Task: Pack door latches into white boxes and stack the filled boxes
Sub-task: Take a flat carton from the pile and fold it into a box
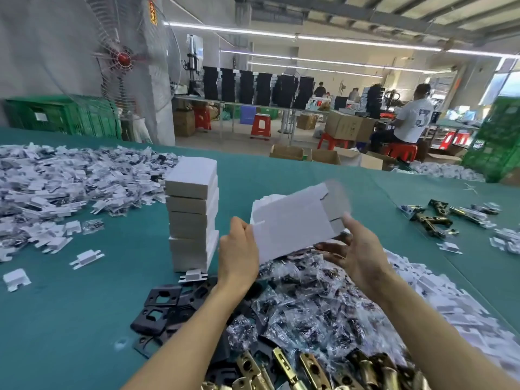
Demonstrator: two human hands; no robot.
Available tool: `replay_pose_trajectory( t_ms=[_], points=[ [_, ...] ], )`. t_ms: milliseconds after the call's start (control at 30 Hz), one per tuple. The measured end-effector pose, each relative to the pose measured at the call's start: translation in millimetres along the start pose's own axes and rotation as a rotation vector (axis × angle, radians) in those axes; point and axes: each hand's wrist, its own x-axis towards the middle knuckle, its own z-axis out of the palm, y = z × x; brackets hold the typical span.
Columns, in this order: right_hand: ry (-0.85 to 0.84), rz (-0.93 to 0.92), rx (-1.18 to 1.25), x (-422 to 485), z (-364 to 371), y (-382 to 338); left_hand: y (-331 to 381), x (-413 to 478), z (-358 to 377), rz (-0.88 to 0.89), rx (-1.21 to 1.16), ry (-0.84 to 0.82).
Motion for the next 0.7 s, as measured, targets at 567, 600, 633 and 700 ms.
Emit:
replay_pose_trajectory(
  t_ms=[567, 600, 633, 700],
  points=[
    [-0.172, -0.115, -0.324, -61.7, 42.7, -10.1, 35.6, -59.3, -27.8, 0.468, 0.295, -0.278],
    [-0.174, -0.127, -0.349, -65.1, 43.6, -12.6, 35.5, -61.1, -28.8, 0.474, 0.257, -0.268],
    [-0.171, -0.146, -0.384, -68.2, 43.8, -14.7, 35.8, -62.9, -29.6, 0.478, 0.216, -0.261],
    [-0.145, -0.183, -0.443, -73.2, 43.6, -17.1, 37.7, -66.4, -32.3, 0.473, 0.12, -0.261]
  ],
)
